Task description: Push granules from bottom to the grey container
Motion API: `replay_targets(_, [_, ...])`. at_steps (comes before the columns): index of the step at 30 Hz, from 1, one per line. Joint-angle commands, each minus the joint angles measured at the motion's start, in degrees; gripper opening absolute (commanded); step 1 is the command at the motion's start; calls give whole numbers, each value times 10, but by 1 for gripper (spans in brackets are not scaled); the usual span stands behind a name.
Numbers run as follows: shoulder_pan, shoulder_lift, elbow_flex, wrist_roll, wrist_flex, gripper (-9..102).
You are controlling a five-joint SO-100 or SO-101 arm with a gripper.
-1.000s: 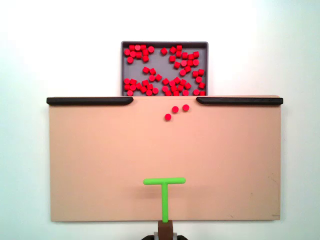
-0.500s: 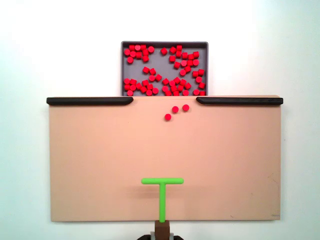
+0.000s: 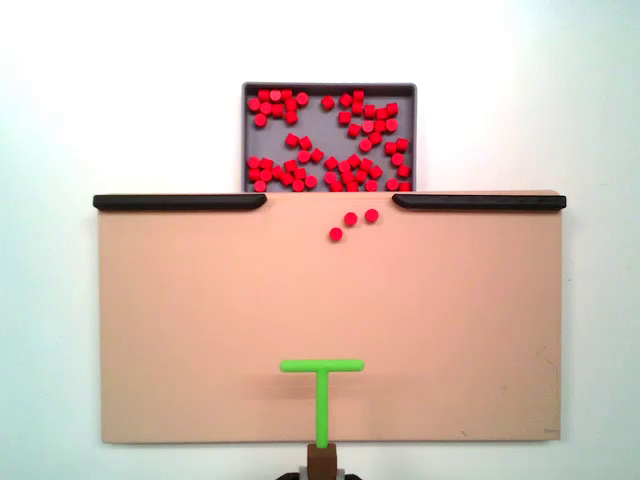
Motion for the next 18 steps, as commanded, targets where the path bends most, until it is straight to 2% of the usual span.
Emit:
replay_targets(1, [3, 15, -3, 4, 1, 0])
replay_targets(18, [21, 11, -3, -12, -6, 0])
